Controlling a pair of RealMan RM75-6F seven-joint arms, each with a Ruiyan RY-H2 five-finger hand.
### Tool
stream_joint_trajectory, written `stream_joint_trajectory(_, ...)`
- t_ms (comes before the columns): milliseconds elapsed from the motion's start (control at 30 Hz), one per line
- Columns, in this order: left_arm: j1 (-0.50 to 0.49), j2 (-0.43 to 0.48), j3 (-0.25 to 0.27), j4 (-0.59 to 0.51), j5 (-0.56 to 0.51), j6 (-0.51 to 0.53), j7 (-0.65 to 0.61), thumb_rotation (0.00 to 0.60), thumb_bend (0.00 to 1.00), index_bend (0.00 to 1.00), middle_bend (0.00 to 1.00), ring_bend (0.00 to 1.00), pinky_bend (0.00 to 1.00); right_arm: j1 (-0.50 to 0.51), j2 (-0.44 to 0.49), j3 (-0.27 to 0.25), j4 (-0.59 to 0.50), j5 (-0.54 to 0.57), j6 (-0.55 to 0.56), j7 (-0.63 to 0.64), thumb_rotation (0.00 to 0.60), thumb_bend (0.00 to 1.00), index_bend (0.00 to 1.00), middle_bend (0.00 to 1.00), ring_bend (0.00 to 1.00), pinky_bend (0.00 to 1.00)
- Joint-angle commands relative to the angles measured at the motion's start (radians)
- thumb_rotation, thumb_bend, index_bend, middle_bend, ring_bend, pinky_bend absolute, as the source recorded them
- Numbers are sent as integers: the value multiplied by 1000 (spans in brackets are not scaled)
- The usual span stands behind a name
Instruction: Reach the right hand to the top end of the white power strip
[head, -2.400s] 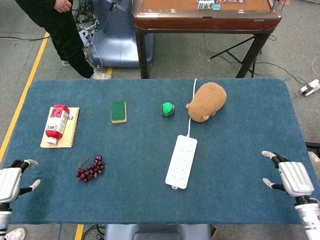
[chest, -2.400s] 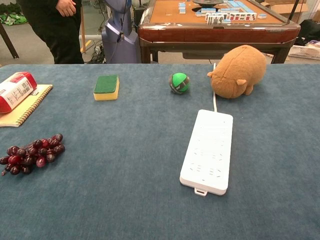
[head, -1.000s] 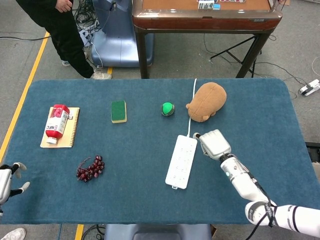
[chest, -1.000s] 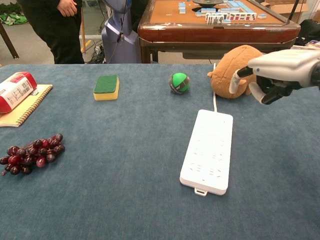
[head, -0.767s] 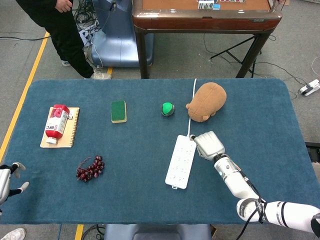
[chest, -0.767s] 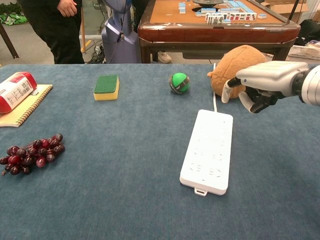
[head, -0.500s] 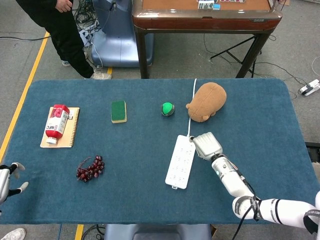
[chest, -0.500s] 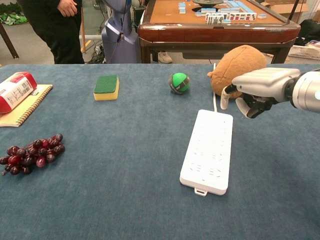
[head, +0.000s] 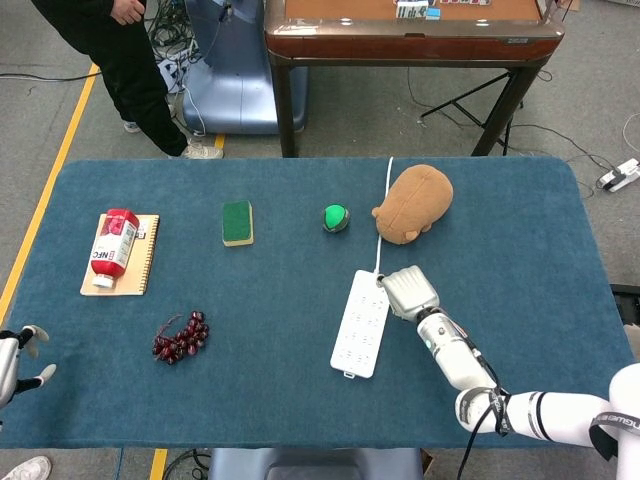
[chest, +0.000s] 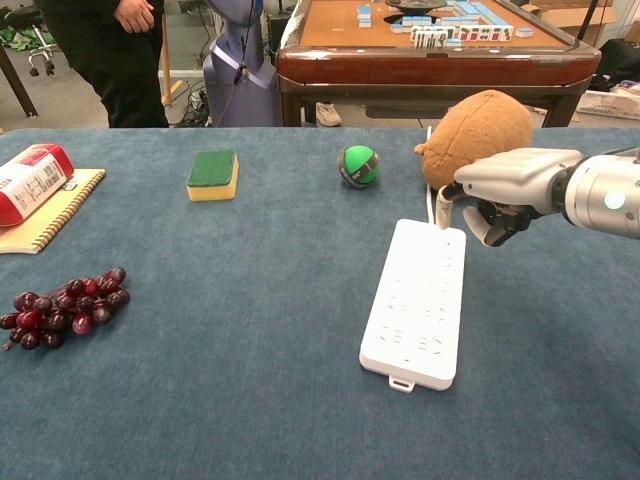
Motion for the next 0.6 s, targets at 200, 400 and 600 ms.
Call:
stream_joint_trajectory(200,0,1,-1,2,-3,-3,-6,600,187,554,583,438,665,24,-22,-14,28,26,-5,7,600,772,306,1000,1000,1000)
stream_joint_trajectory(400,1,3,-2,3,-5,-4,-13,600,187,554,583,438,665,37,-42,-24,53,35,-11,17,600,772,306,1000,1000,1000)
stream_joint_trajectory(600,2,5,-3,5,-6,-3,-21,600,187,554,583,438,665,45,-51,-32,56,32,-6,28,600,771,306,1000,1000,1000)
